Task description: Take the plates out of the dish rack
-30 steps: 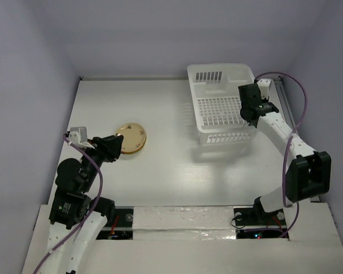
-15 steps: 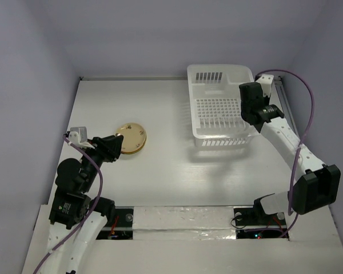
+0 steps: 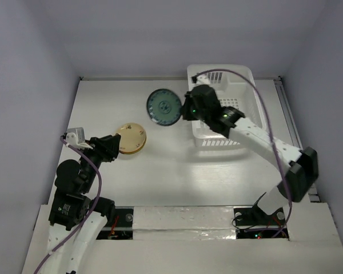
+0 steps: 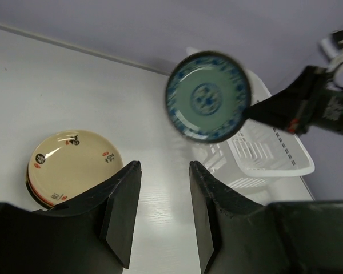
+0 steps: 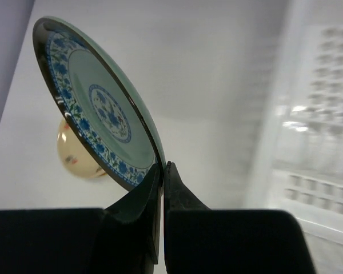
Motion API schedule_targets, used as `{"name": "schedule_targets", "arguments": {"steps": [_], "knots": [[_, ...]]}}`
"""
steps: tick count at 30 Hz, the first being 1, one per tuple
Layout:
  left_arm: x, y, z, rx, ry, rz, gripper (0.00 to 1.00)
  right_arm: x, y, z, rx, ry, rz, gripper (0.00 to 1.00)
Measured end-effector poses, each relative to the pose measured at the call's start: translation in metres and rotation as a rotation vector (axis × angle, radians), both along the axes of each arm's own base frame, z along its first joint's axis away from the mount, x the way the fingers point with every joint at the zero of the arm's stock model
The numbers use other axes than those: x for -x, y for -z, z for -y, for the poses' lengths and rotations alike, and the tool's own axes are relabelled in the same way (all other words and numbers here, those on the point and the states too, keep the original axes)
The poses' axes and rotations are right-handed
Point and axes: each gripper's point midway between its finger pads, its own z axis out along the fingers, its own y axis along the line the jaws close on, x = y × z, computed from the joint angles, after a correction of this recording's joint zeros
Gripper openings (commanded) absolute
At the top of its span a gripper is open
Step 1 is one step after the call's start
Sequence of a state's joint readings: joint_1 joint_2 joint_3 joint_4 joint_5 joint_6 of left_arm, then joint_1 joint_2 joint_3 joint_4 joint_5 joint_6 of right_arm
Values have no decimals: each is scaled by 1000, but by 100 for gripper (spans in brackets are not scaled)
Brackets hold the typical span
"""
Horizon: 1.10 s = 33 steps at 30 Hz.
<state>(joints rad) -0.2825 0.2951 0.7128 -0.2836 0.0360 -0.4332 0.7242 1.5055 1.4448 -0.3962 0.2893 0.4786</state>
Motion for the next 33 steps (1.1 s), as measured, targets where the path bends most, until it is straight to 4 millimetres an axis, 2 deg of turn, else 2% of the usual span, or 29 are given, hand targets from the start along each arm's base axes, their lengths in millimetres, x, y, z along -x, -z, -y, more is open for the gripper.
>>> {"name": "schedule_targets", "arguments": {"steps": [4,6,10,12,15,19,28,33], "knots": [[0,-1,-8,7,-45,5,38,15,63,-89,-35,-196,-153,0],[0,-1,-11,9,-64,4,38,23,87,-121,-47,-263,-221,0],[-1,0,-14,13,-81,0,38,30,115,-172,-94,-352,-303,0],[-2,0,-15,14,-86,-1,38,29,123,-188,-125,-373,-323,1],[-3,2,-15,12,-90,-10,38,26,133,-200,-161,-382,-354,4],[-5,4,-15,9,-91,-20,38,26,144,-203,-183,-370,-388,7],[-7,5,-15,7,-93,-26,39,22,141,-206,-215,-357,-387,22],[-7,5,-15,9,-95,-27,39,23,150,-203,-213,-352,-398,29]]}}
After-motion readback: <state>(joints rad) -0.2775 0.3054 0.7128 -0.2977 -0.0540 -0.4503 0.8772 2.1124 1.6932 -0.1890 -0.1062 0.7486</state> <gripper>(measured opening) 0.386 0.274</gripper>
